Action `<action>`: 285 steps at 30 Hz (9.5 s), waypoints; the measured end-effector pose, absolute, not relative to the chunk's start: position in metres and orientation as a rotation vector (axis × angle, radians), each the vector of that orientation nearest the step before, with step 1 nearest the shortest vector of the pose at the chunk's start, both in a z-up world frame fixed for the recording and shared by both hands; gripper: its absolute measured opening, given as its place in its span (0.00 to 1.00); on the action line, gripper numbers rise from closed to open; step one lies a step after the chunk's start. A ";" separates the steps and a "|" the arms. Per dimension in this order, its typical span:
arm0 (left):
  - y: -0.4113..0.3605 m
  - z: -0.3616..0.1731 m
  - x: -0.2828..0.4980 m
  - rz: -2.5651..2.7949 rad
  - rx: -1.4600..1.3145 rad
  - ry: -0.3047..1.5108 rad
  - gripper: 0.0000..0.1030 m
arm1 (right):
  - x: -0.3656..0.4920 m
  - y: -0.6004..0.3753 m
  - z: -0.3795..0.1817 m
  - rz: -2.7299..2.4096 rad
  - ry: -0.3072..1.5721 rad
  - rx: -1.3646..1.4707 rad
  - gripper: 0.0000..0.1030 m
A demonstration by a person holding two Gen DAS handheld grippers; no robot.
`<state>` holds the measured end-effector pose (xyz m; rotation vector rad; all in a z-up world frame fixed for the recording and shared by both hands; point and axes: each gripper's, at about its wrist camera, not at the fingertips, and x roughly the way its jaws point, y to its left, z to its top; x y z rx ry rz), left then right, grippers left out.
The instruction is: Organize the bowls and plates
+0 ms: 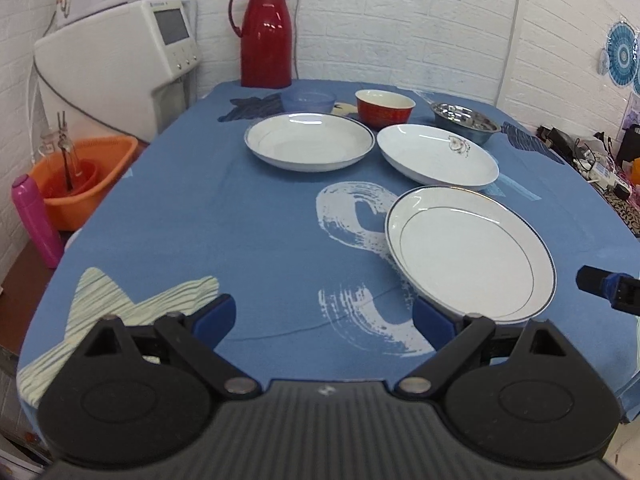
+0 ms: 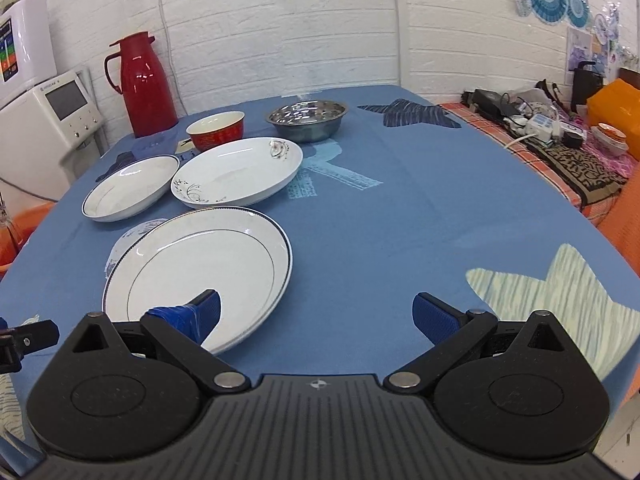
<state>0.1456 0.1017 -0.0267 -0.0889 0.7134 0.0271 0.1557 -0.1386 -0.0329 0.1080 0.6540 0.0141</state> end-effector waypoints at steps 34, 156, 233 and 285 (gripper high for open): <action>0.078 -0.065 0.254 -0.130 -0.021 0.857 0.83 | 0.253 -0.119 -0.063 0.259 0.925 -0.058 0.86; 0.245 -0.011 0.376 0.071 -0.207 0.838 0.12 | 0.406 0.034 -0.024 0.587 0.839 0.050 0.22; 0.102 -0.008 0.426 -0.268 -0.189 0.991 0.64 | 0.415 -0.125 -0.030 0.210 0.990 0.018 0.35; 0.162 0.019 0.304 -0.061 -0.223 0.923 0.10 | 0.301 -0.041 0.001 0.467 0.900 0.148 0.35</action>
